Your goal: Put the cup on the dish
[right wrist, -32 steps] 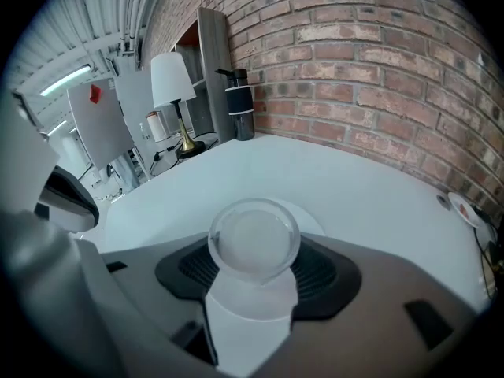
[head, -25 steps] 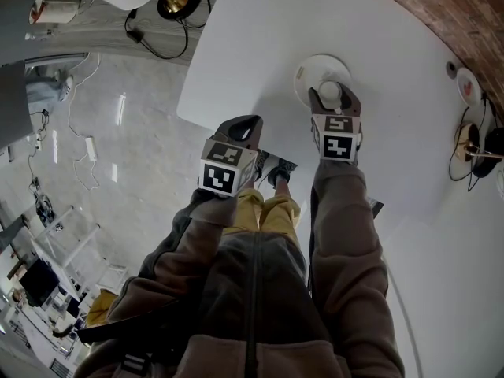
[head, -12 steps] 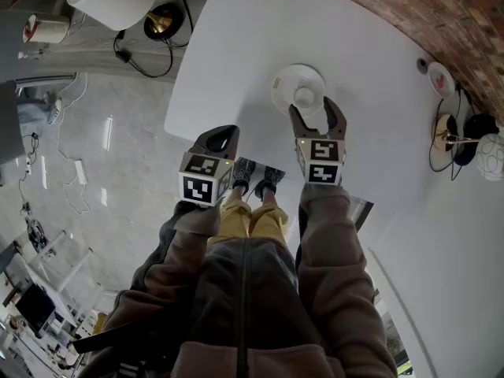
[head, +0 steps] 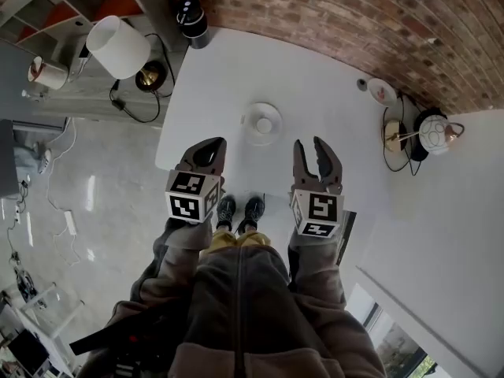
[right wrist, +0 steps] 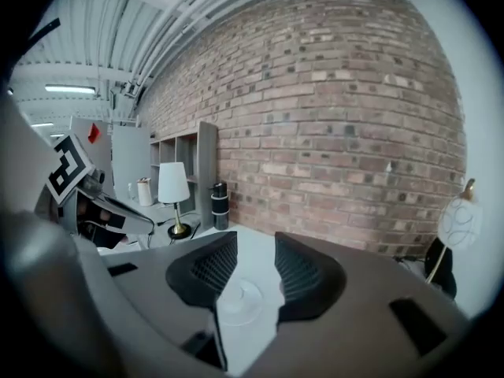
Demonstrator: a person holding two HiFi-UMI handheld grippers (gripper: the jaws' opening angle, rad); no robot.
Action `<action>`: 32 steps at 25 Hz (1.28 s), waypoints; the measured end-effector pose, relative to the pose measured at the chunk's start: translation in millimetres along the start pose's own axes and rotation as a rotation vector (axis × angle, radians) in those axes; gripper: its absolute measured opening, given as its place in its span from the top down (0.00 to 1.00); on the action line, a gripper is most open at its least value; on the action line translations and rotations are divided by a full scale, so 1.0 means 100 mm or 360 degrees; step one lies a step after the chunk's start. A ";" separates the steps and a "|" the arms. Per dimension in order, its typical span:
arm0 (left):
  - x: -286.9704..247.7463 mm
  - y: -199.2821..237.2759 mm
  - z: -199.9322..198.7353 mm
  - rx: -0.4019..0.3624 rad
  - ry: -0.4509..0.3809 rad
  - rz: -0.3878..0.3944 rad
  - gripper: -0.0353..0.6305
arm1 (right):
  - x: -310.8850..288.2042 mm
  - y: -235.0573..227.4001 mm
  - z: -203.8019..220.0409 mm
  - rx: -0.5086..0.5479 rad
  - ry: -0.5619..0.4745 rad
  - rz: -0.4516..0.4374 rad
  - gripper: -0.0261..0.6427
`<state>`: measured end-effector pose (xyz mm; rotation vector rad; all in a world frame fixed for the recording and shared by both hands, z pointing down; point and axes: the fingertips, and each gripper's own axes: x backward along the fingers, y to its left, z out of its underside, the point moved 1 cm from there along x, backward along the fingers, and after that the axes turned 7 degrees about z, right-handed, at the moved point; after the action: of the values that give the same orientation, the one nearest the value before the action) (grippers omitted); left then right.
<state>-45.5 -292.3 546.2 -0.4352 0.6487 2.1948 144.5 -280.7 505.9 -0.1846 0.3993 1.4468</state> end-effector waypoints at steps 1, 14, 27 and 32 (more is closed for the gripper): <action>0.04 -0.07 -0.14 -0.0030 -0.0047 0.0011 0.94 | 0.10 -0.07 -0.12 -0.0008 -0.0033 0.0043 0.75; 0.62 -0.75 -1.72 -0.0388 -0.0574 0.0064 0.94 | 0.91 -0.55 -1.51 -0.0108 -0.0479 0.0267 0.96; 1.09 -1.08 -2.55 -0.0592 -0.0918 0.0063 0.94 | 1.16 -0.58 -2.20 -0.0112 -0.0711 0.0246 0.96; 1.22 -1.14 -2.73 -0.0625 -0.1027 0.0063 0.94 | 1.21 -0.57 -2.37 -0.0108 -0.0788 0.0247 0.96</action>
<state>-8.3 -314.2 229.0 0.1074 -0.1248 2.3171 172.6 -261.5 236.0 0.1545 -0.0419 1.5997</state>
